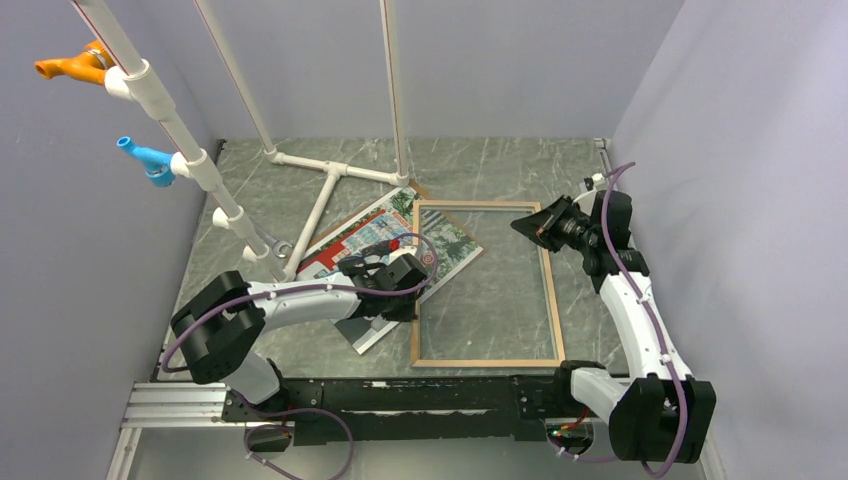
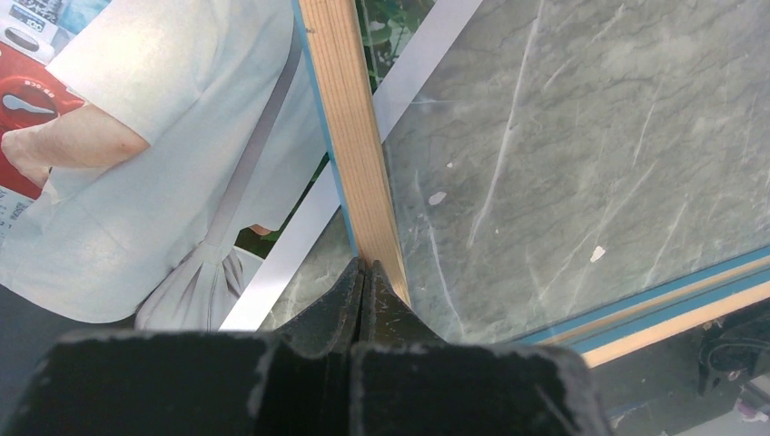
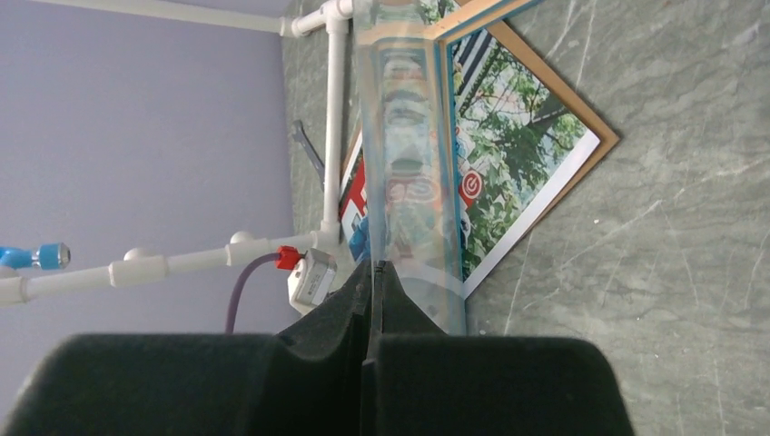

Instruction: Put the photo into the frame

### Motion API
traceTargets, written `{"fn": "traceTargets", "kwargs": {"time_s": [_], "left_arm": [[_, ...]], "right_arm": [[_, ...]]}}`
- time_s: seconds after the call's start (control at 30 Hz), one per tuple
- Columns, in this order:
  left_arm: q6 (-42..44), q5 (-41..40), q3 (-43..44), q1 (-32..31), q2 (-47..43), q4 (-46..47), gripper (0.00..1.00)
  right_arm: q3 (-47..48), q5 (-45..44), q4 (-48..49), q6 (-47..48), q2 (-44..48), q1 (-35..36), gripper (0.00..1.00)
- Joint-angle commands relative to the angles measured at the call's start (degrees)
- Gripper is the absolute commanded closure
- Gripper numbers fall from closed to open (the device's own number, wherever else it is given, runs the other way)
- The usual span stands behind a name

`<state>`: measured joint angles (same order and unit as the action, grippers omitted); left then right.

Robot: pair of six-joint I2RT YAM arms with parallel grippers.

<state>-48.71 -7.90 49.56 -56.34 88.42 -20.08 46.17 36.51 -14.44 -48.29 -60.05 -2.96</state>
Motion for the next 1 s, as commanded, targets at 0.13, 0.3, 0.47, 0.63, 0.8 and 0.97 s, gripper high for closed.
{"fn": "traceTargets", "kwargs": {"time_s": [0.13,0.3,0.47,0.63,0.8,0.97], "left_arm": [[1.65,-2.41,0.34,-0.44,2.79,-2.93,1.00],[1.60,-2.55,0.68,-0.62,2.92,-3.19,1.00],[1.60,-2.91,0.89,-0.79,3.04,-3.56,1.00],[1.59,-3.00,0.89,-0.88,2.95,-3.61,1.00],[1.55,-3.01,1.06,-0.96,3.24,-3.74,1.00],[1.68,-3.08,1.33,-1.05,3.68,-3.89,1.00]], "right_arm": [[-1.70,1.22,1.18,-4.04,3.82,0.10,1.00],[-1.51,1.28,-0.92,-3.33,4.80,0.17,1.00],[-0.45,1.15,-3.71,-2.19,5.30,0.23,1.00],[0.21,0.65,-5.54,-1.45,6.16,0.17,1.00],[-0.35,0.99,-5.39,-1.77,6.69,0.26,1.00],[-1.57,1.93,-4.27,-2.80,6.64,0.78,1.00]]}}
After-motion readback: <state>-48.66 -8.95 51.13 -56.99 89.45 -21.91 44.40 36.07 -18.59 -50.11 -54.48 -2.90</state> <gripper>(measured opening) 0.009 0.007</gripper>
